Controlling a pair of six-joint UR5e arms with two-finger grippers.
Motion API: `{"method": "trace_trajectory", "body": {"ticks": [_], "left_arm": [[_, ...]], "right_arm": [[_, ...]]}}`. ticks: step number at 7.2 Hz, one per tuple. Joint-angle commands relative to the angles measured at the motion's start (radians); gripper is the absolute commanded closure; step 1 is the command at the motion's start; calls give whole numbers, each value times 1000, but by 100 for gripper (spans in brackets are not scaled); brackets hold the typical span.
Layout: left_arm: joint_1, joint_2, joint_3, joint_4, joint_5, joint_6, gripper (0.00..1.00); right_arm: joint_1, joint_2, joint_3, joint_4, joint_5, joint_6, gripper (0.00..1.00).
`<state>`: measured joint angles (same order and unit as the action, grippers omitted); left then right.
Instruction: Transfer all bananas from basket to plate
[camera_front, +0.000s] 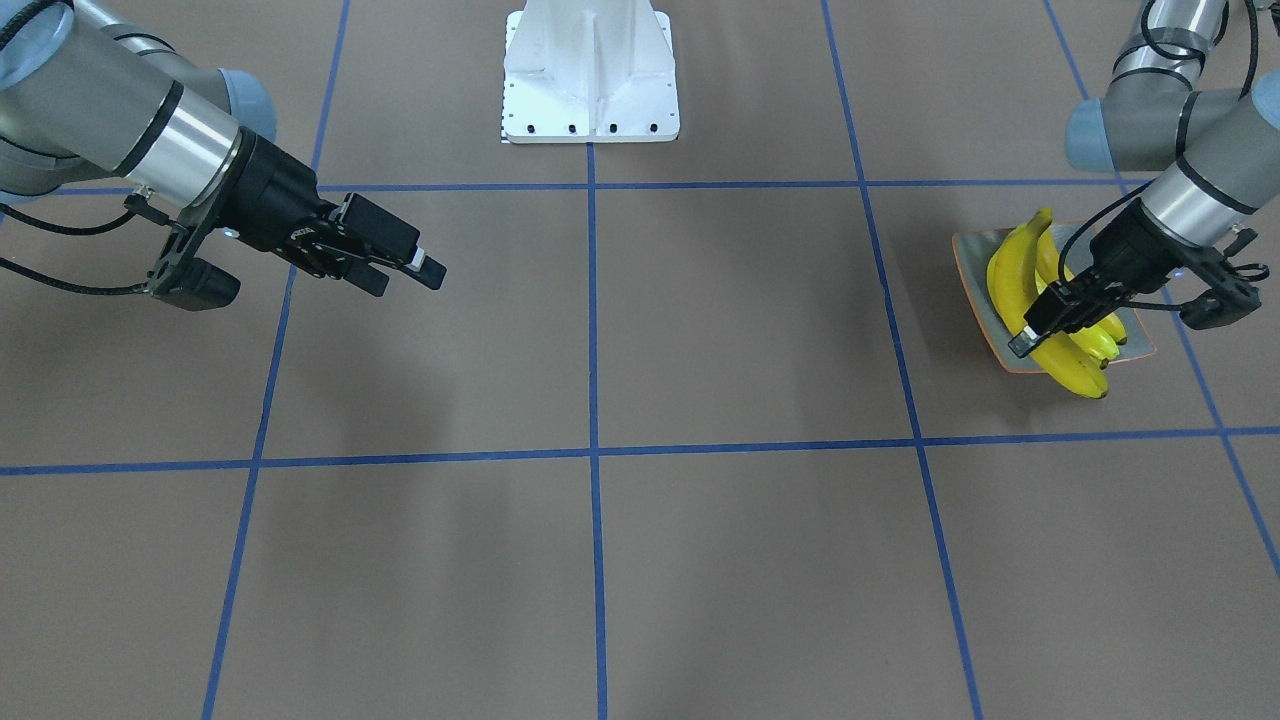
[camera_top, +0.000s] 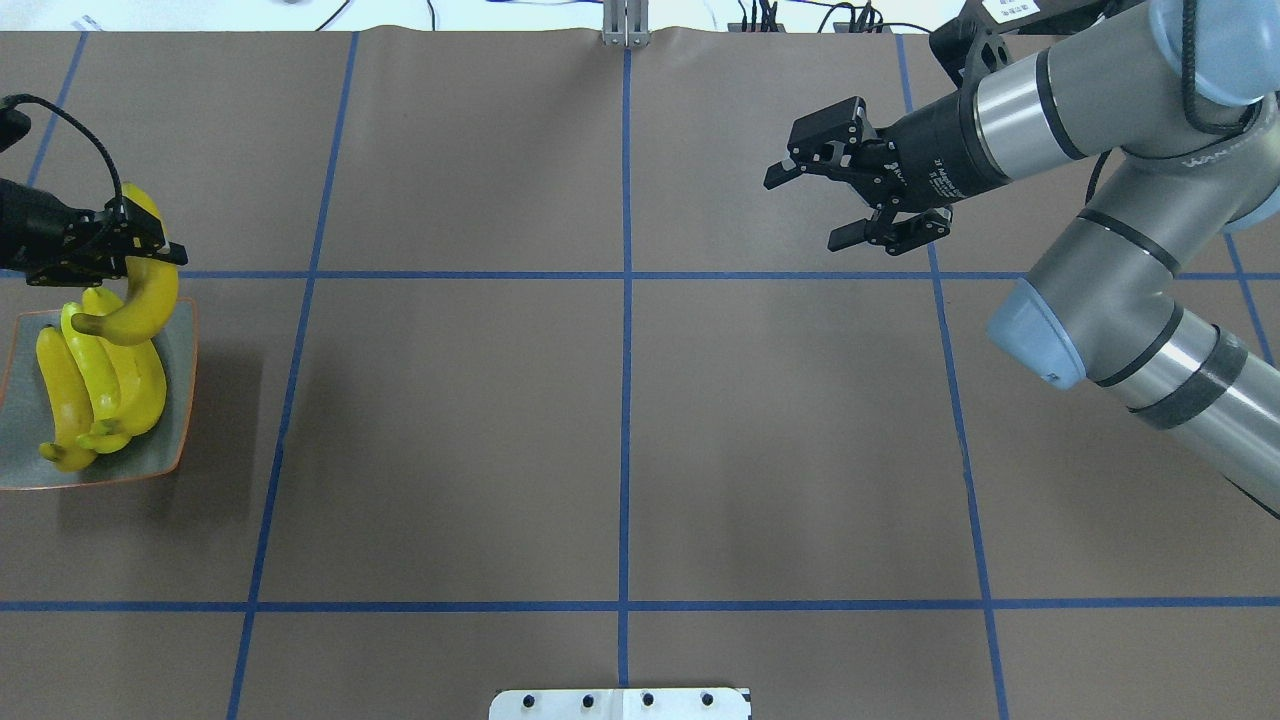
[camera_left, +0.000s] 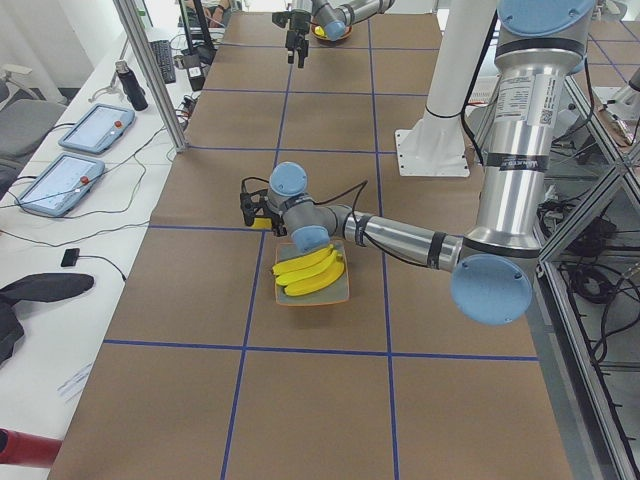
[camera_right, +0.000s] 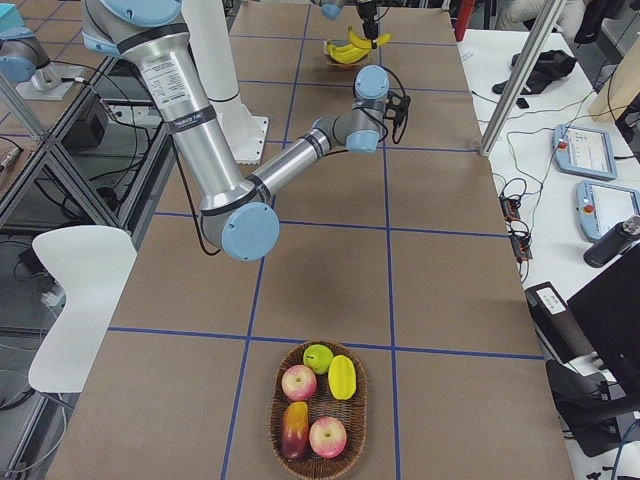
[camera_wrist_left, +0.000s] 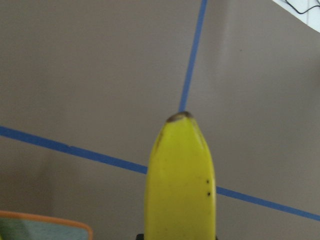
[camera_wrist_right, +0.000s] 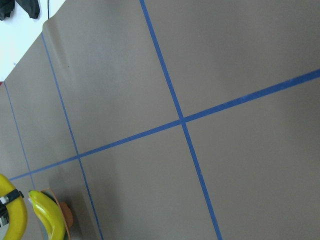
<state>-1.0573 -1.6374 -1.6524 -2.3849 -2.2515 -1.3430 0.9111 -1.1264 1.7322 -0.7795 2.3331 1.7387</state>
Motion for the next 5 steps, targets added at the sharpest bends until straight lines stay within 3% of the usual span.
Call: {"method": "trace_trajectory", "body": {"ticks": [1,5], "left_arm": [[8,34,-10,100,6,4,100],[51,44,-15,104,9,-7,100]], "right_arm": [[-6,-15,3,0,-29,-1,0],[-9,-21,0,0,-31,-1,0]]}}
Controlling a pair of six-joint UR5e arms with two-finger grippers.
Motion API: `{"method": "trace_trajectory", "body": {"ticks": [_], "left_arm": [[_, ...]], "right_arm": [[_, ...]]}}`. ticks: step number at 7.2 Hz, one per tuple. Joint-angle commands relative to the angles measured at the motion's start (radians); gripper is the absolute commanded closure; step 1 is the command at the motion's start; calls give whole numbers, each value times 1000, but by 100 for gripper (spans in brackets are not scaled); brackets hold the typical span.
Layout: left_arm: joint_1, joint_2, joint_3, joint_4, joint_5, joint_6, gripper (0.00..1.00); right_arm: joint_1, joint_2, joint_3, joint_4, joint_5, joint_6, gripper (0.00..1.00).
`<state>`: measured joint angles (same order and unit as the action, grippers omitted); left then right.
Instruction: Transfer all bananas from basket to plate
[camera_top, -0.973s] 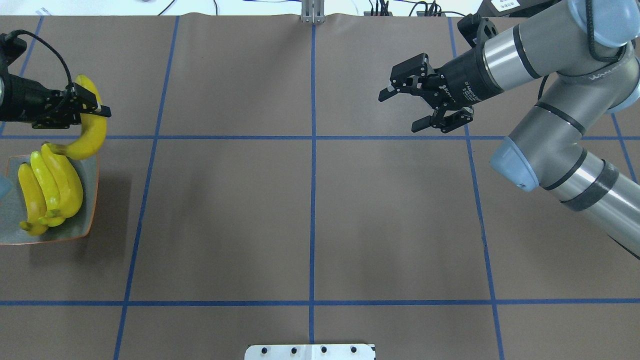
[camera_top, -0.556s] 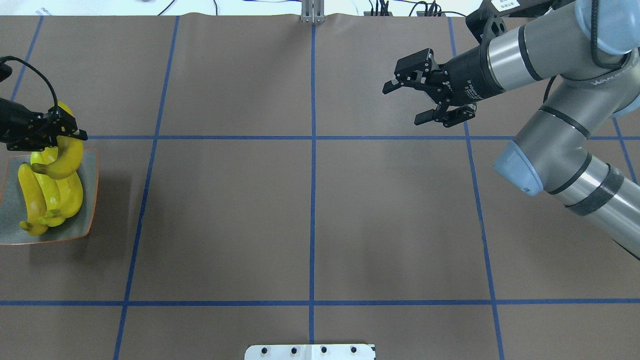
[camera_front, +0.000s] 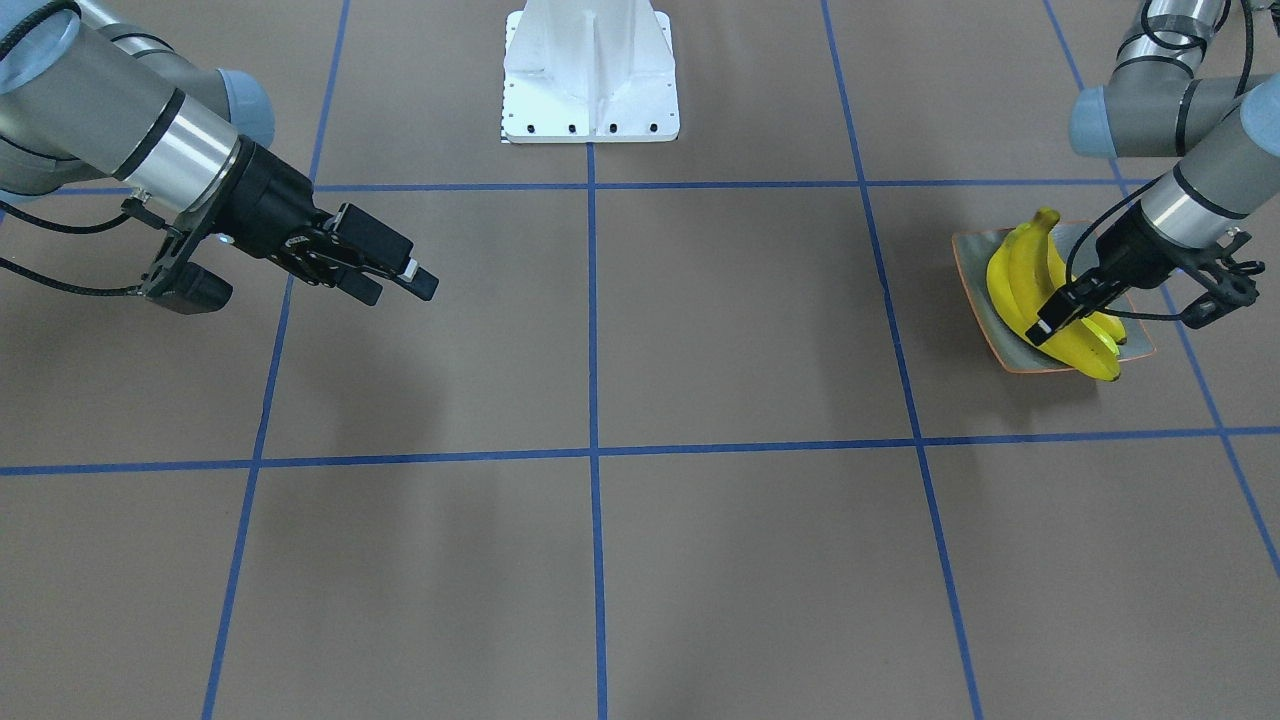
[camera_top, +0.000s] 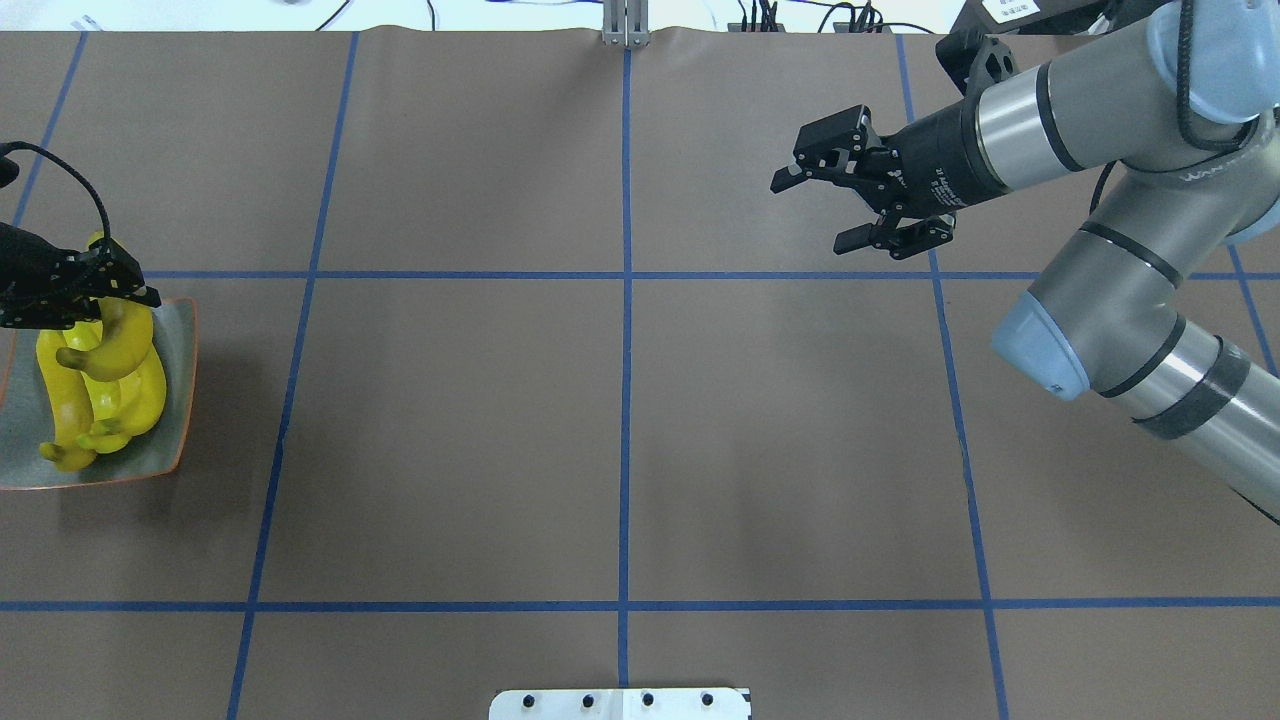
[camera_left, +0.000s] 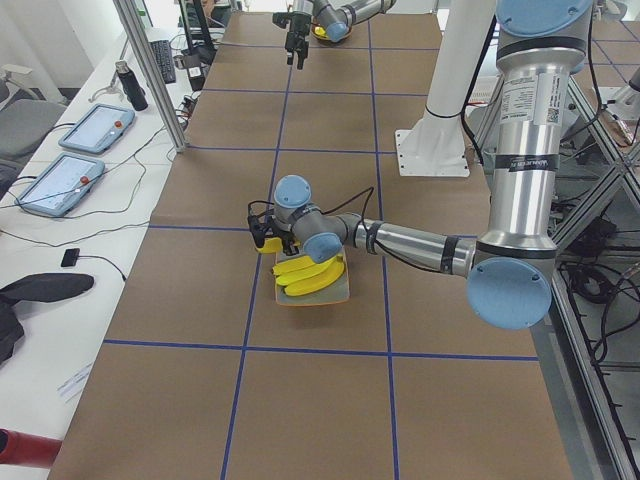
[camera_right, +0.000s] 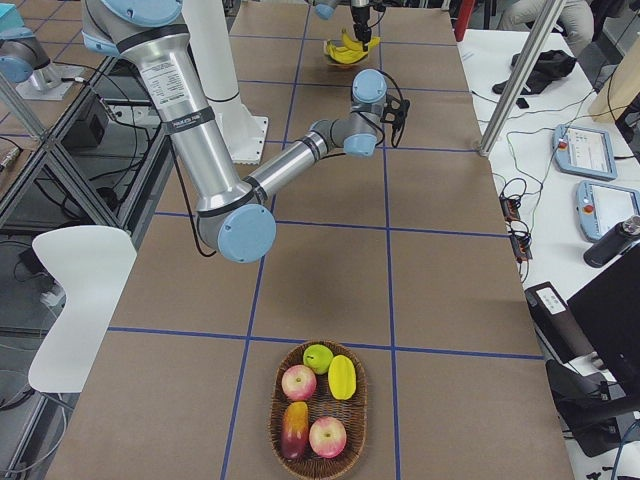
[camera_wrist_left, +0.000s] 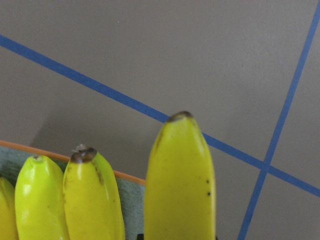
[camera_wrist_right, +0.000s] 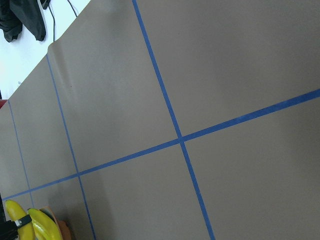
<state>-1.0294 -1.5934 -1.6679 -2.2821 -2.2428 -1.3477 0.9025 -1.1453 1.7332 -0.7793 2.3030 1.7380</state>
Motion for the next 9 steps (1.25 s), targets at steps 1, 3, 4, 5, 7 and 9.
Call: {"method": "trace_trajectory", "body": {"ticks": [1,3,4,5,7,9], "left_arm": [[31,0,0,1,0,-1,100],[45,3,10,1,2,1,100],[45,4,14,1,2,2,100],[46,3,16,3,0,2,100],[52,9,20,4,0,2,100],[54,9,19,3,0,5,61]], "right_arm": [[-1,-5,0,0,0,0,0],[-1,-5,0,0,0,0,0],[-1,-5,0,0,0,0,0],[-1,-7,0,0,0,0,0],[-1,-5,2,0,0,2,0],[1,-5,14,0,3,2,0]]}}
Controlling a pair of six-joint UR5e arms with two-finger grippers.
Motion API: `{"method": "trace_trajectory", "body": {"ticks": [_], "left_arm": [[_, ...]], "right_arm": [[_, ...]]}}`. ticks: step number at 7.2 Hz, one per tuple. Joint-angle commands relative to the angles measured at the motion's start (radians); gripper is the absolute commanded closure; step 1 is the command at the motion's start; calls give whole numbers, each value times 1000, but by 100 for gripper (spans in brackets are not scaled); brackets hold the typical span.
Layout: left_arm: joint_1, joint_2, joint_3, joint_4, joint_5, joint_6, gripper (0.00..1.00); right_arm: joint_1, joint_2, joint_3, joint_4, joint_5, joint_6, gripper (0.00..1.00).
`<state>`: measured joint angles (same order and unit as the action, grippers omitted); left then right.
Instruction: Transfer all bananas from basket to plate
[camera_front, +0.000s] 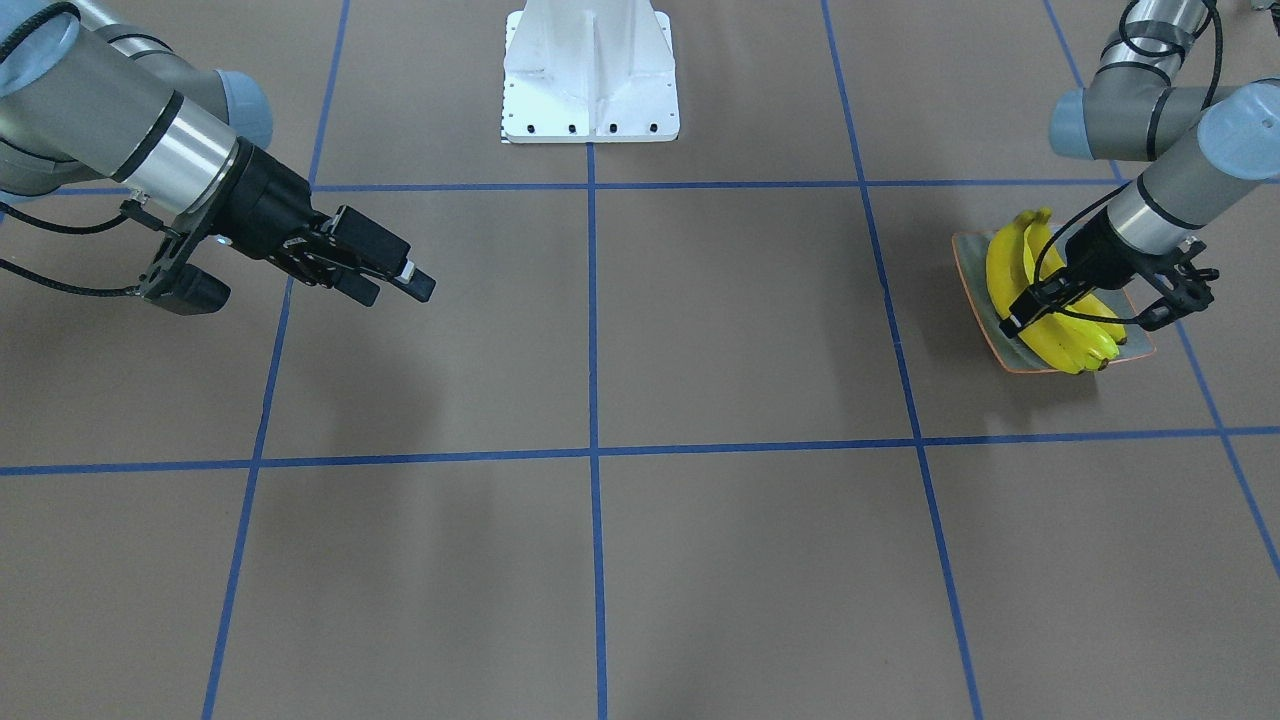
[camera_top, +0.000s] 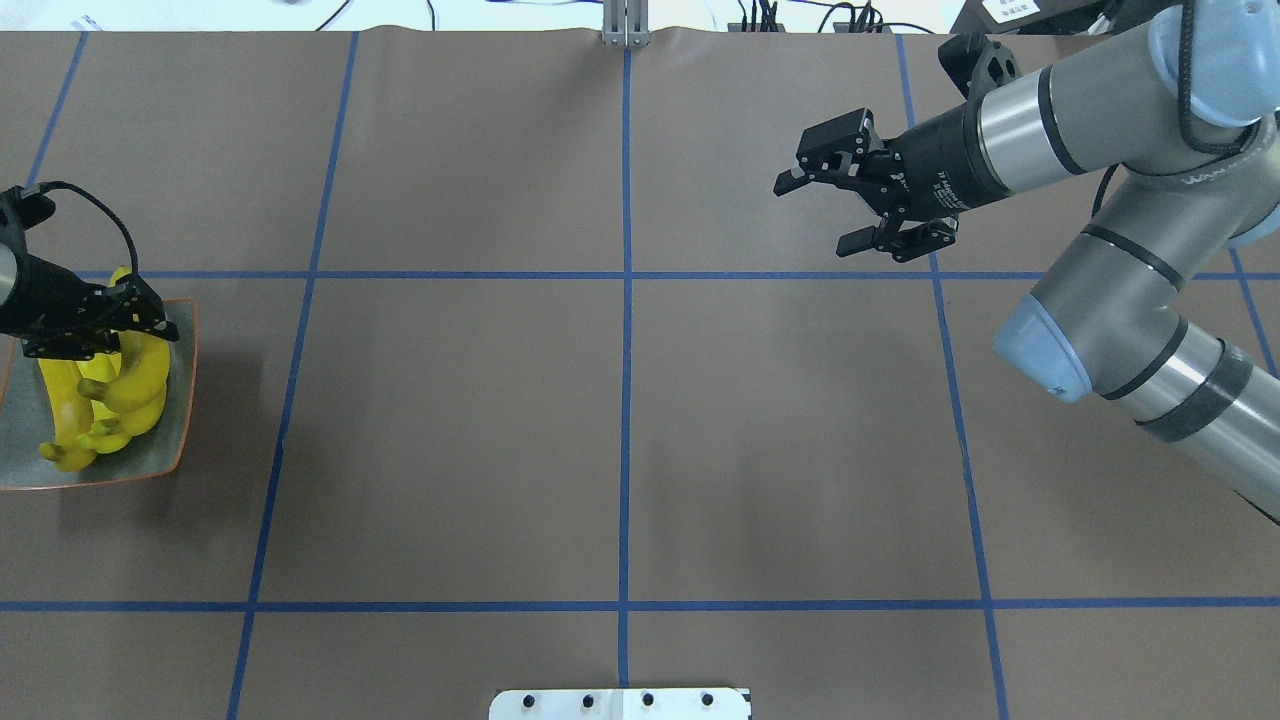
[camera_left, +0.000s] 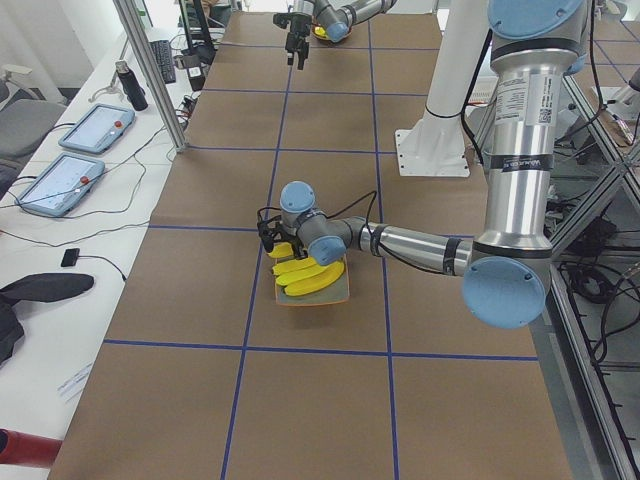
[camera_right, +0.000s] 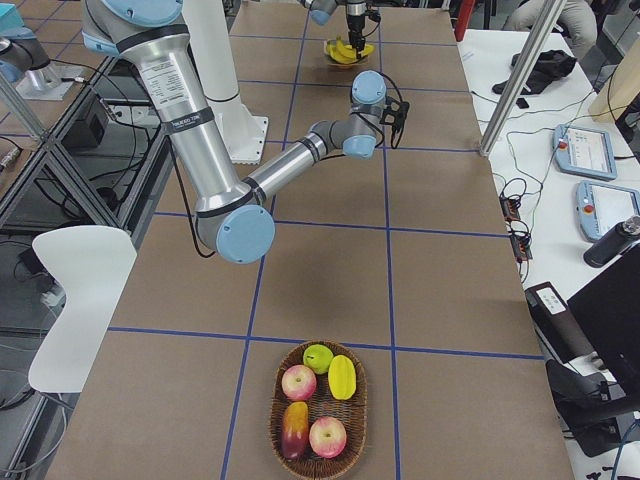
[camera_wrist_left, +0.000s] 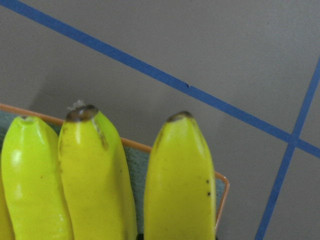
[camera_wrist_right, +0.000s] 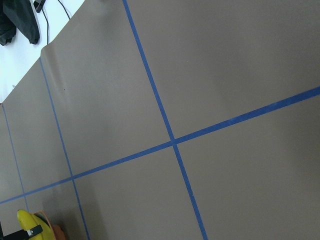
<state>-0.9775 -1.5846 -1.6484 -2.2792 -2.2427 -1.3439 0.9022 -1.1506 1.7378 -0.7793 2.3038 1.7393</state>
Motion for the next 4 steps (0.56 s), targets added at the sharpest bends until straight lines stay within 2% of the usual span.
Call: {"method": "trace_trajectory", "body": {"ticks": [1,2,4], "left_arm": [[6,0,-1,0,1,2,39],[7,-2,-2,-2,2,5,2],[7,2,-5,-2,2,6,1]], "right_arm": [[9,2,15,0,11,2,0],[9,3,22,-1,11,3,0],[15,3,23,-3,13,6,0]]}}
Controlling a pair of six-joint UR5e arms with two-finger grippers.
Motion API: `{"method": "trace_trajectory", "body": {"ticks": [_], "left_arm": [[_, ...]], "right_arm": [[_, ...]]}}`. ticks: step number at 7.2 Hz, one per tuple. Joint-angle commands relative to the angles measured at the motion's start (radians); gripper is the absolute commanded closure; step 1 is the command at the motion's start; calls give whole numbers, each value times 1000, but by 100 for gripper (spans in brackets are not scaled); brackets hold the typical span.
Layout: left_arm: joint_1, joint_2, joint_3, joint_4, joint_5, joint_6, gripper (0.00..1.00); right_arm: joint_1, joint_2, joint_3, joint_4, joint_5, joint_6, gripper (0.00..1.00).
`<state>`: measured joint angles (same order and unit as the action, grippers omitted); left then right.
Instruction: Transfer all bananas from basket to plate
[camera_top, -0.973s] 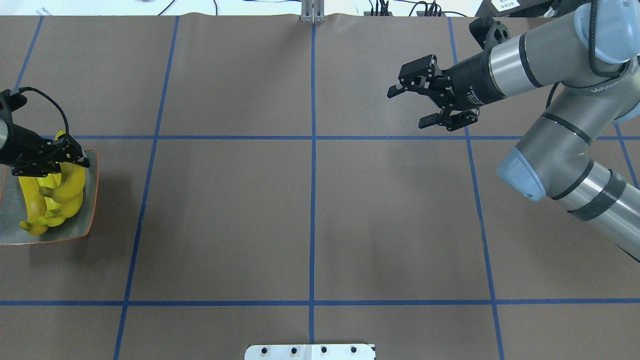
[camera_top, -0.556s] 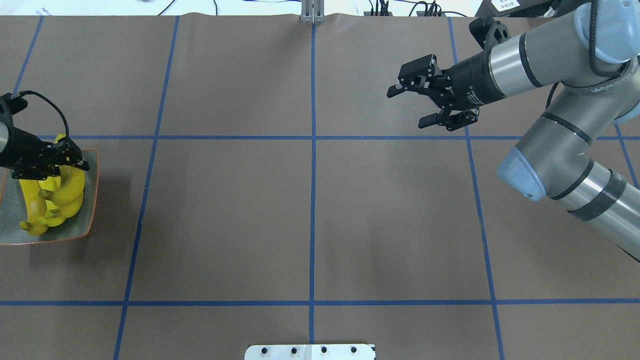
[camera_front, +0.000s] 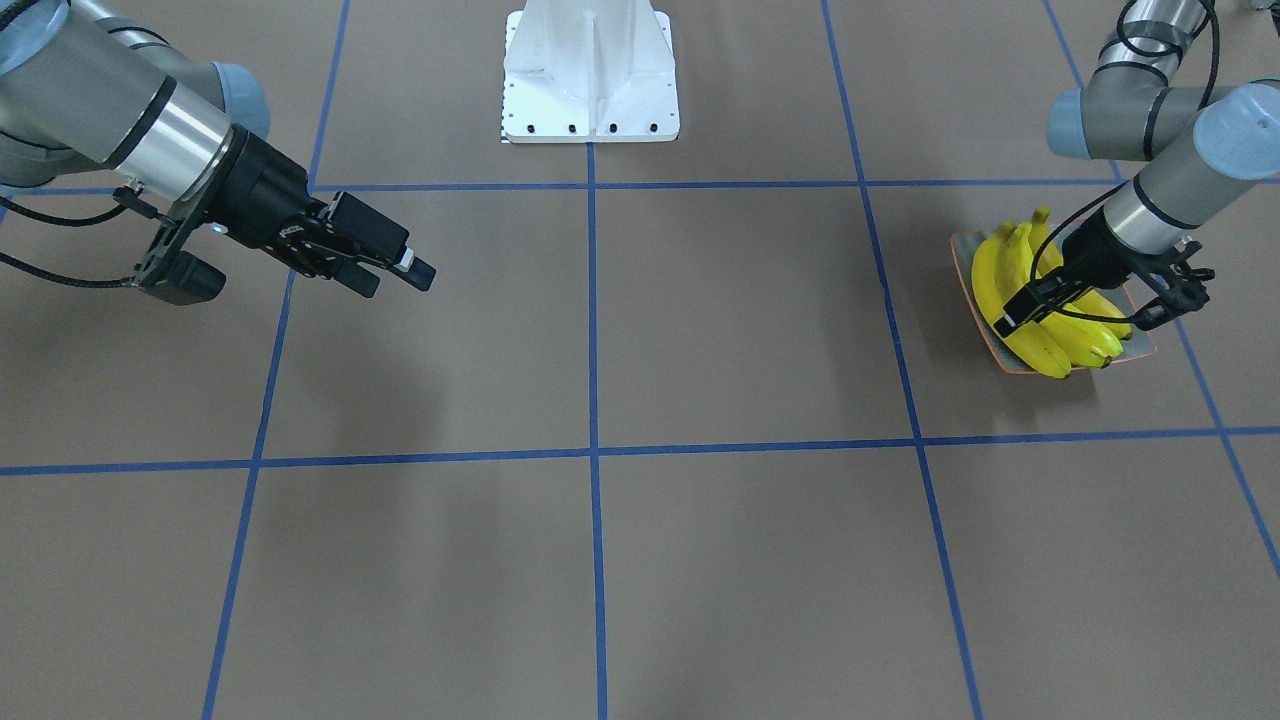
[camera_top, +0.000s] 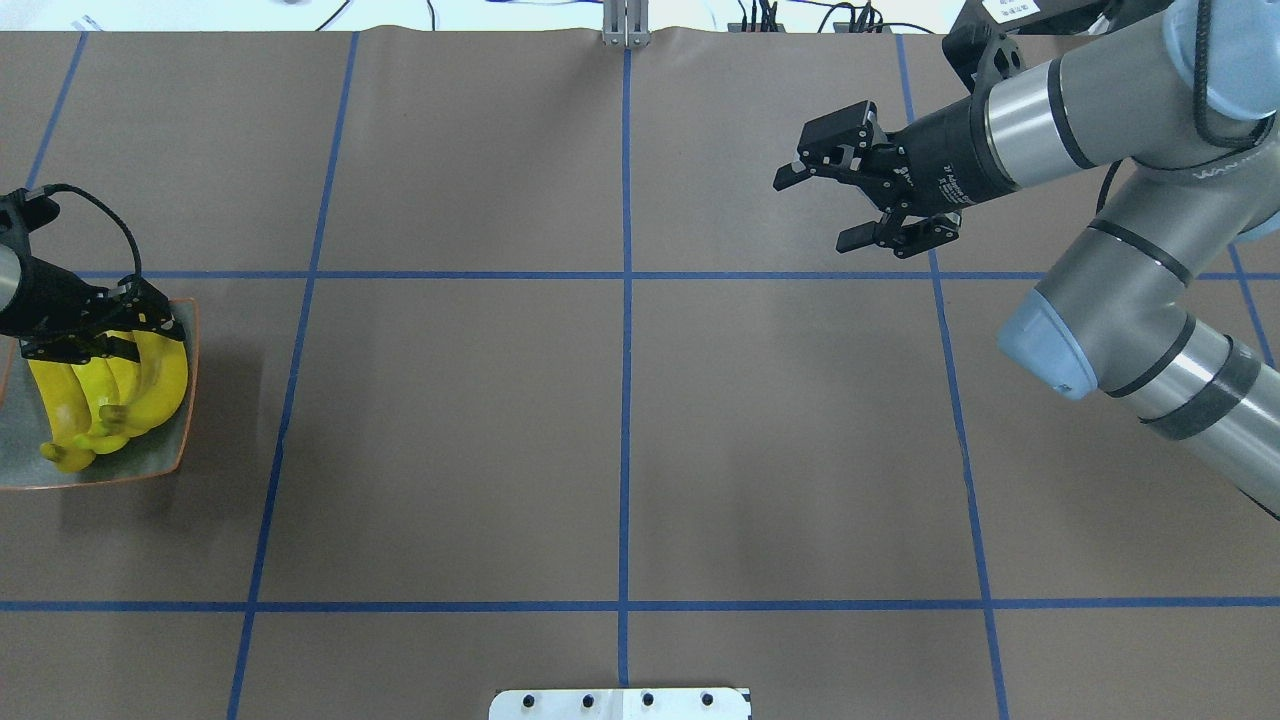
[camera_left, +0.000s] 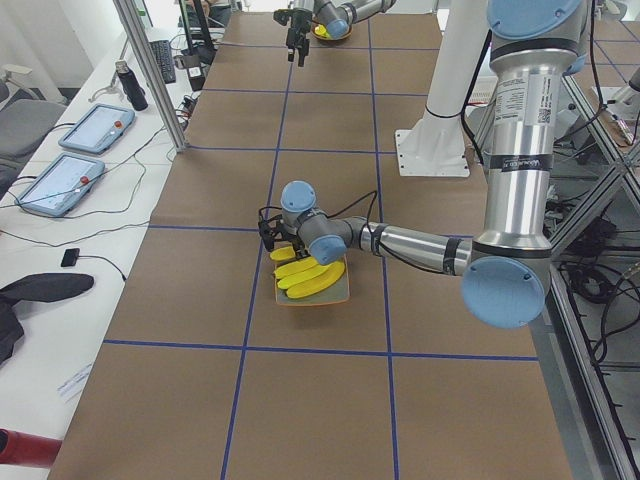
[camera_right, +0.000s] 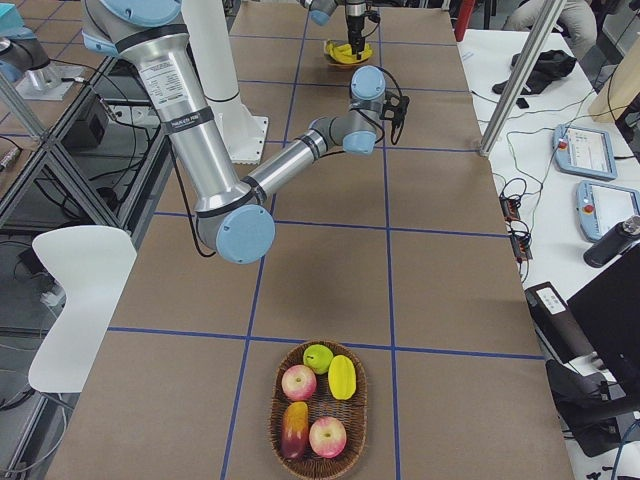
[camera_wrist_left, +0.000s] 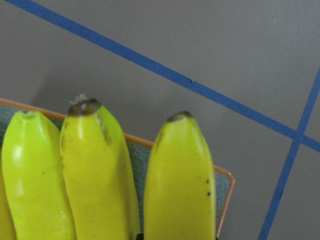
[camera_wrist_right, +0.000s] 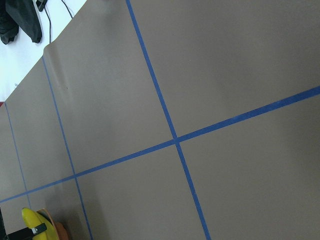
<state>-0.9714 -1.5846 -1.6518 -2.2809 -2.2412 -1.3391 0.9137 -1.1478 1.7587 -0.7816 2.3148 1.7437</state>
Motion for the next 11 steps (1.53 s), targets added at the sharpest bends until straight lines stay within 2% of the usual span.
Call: {"method": "trace_trajectory", "body": {"ticks": [1,3,4,6,7,9,11], "left_arm": [[0,3,-9,-2,-3,3,1],[-32,24,-87,-6,-12,18,1],[-111,47,-115,-6,-15,147,1],[-251,116,-122,0,-15,452,1],[-286,151,-118,1,-15,623,1],[-325,172,-88,3,-15,832,1],[-401,166,13,21,-11,1104,1]], "right_arm": [[7,0,11,-5,3,2,0],[57,-24,21,-5,3,-3,0],[104,-55,21,-2,3,-28,0],[187,-189,24,-1,5,-210,0],[238,-275,22,-1,5,-359,0],[348,-473,9,-11,6,-714,0],[421,-610,5,-112,8,-1018,0]]}}
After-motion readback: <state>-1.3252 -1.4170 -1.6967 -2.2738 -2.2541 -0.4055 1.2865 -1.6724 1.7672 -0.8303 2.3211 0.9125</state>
